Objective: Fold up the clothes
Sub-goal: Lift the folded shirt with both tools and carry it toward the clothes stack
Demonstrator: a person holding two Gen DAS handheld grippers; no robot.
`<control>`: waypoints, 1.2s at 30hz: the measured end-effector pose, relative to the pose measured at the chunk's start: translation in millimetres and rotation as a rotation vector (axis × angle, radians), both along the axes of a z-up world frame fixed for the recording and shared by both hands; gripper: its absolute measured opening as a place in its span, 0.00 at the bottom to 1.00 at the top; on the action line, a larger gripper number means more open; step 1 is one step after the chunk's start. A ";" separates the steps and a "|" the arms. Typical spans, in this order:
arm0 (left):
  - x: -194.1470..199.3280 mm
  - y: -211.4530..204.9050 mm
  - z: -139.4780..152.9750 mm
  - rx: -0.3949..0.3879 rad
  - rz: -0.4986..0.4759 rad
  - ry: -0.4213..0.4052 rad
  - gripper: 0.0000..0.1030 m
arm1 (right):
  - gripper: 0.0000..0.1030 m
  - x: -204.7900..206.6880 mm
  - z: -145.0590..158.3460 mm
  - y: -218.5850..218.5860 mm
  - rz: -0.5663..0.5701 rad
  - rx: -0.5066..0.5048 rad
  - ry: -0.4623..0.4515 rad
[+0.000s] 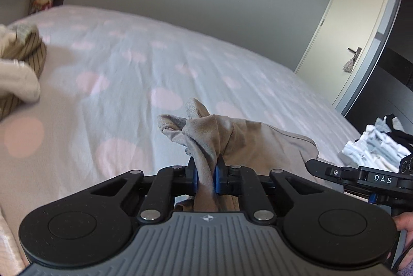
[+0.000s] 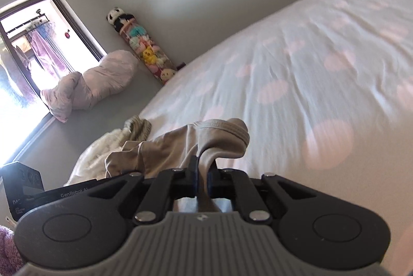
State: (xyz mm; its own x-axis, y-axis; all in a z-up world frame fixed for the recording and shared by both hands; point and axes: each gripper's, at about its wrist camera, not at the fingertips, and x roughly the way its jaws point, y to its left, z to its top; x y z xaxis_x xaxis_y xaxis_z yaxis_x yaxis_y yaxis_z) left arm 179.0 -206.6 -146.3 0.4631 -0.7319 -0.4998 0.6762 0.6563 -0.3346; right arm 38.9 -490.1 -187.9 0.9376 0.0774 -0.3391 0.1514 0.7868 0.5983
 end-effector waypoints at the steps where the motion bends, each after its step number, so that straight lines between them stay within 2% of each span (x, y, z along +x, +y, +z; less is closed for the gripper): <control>1: -4.9 0.5 8.3 -0.010 -0.003 -0.021 0.09 | 0.07 -6.6 8.3 2.0 -0.009 -0.006 -0.020; 9: -55.8 -14.4 94.0 -0.118 -0.071 -0.213 0.09 | 0.07 -71.5 80.5 -0.9 -0.079 -0.092 -0.198; 15: -108.2 -50.2 156.8 -0.205 -0.191 -0.331 0.09 | 0.07 -137.0 135.5 -20.0 -0.159 -0.178 -0.309; 21: -170.8 -108.4 206.4 -0.301 -0.345 -0.370 0.09 | 0.07 -231.3 195.1 -60.6 -0.244 -0.280 -0.391; 26: -221.7 -174.9 229.6 -0.340 -0.470 -0.365 0.09 | 0.07 -315.3 236.6 -98.9 -0.329 -0.383 -0.372; 29: -251.8 -217.1 239.5 -0.351 -0.538 -0.349 0.09 | 0.07 -360.8 253.8 -125.6 -0.367 -0.405 -0.367; 36: -304.2 -305.0 230.7 -0.382 -0.659 -0.291 0.09 | 0.07 -426.4 275.3 -186.2 -0.477 -0.481 -0.245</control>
